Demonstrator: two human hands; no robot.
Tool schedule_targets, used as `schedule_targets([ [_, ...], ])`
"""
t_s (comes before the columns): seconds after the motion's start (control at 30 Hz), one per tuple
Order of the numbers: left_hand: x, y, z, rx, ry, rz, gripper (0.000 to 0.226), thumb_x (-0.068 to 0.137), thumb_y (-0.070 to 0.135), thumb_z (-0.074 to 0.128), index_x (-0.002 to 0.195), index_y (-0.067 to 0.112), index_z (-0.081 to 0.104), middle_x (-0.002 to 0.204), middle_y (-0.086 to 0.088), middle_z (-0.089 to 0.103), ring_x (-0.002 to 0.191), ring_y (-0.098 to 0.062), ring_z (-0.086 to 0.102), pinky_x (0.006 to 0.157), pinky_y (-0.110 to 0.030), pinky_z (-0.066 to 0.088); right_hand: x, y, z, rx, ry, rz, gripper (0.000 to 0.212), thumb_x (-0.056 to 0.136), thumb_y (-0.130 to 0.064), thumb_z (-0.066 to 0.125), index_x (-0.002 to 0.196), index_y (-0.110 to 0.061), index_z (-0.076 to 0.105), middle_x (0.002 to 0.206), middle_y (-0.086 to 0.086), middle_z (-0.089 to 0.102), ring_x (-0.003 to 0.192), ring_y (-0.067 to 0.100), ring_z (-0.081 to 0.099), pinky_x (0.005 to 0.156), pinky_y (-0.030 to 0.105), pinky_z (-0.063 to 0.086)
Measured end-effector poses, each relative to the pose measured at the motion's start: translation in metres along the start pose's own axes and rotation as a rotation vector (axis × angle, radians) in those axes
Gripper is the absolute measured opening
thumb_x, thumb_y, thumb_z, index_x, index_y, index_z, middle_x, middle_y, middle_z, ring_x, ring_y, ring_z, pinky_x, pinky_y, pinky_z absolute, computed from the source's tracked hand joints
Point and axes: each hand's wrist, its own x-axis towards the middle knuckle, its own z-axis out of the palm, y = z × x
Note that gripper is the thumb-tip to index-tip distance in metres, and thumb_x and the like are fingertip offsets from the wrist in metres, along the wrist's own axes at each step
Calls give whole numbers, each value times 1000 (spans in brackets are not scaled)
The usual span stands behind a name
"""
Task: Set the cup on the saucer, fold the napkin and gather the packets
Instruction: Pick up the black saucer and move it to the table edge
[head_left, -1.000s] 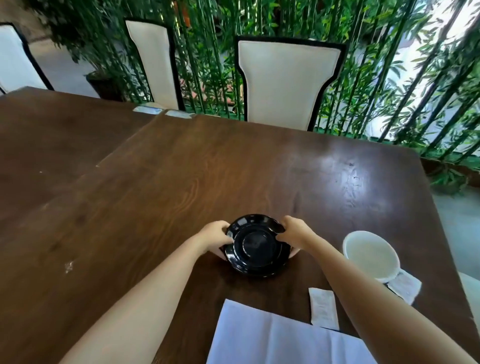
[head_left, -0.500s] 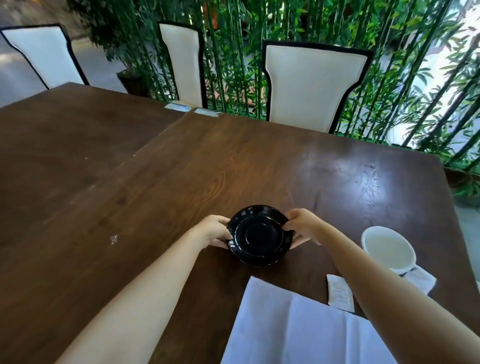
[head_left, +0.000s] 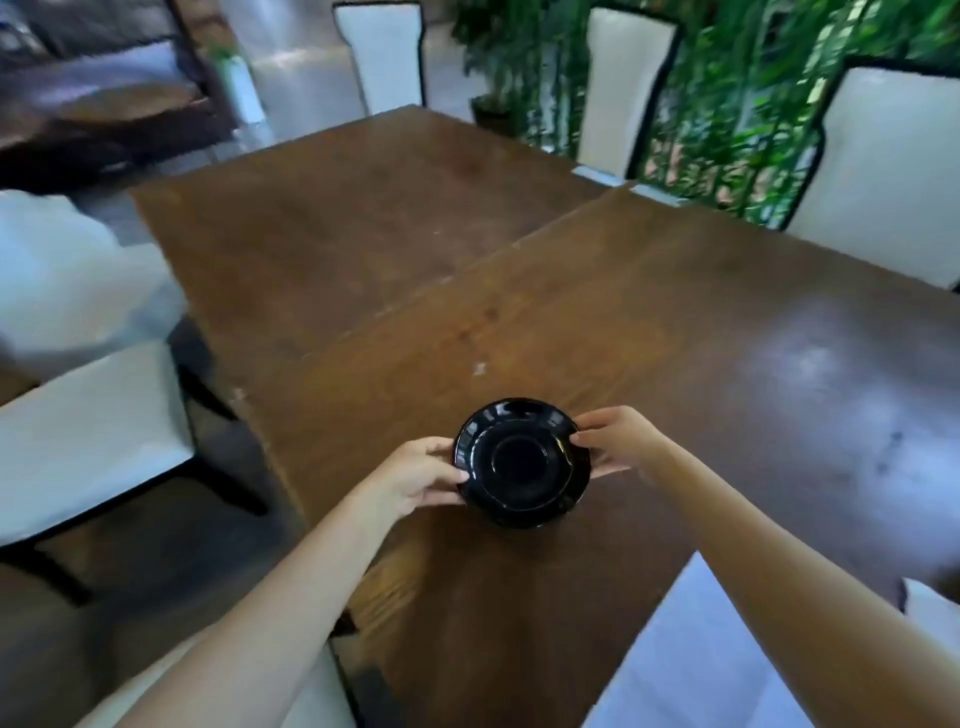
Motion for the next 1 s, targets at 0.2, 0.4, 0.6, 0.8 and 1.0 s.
schedule_targets([
  [0.2,-50,-69,-85,-250,216,-27,40,81,-17,53,113,7,54,94,-12,67,79,-22,69,54,-33,60,8,-17,115,-126,-149,-45,27,88,5,53,101,-9,71,77,5,71,63,15,69,53,26,59],
  [0.4,-67,-105,-111,-307,276,-36,45,82,-16,53,122,5,50,103,-16,65,78,-24,68,51,-30,59,1,-8,165,-175,-154,-13,27,89,4,53,110,-6,67,91,11,70,72,20,68,53,27,60],
  [0.6,-64,-116,-98,-238,274,-17,46,82,-17,52,125,1,51,110,-15,62,87,-24,65,54,-28,58,-6,7,166,-175,-64,38,29,86,7,54,107,-6,69,74,4,67,62,16,64,45,22,57],
  [0.8,-59,-124,-94,-205,270,3,54,81,-16,56,131,1,46,94,-7,57,79,-17,62,50,-22,57,-9,12,159,-169,-67,48,28,86,6,55,108,-6,69,83,11,68,70,23,65,50,25,59],
  [1.0,-59,-122,-94,-134,259,3,58,79,-16,59,133,2,44,91,-5,54,80,-17,61,48,-19,56,-10,18,154,-130,-81,54,26,89,-1,58,114,-5,65,90,11,68,78,24,65,59,26,60],
])
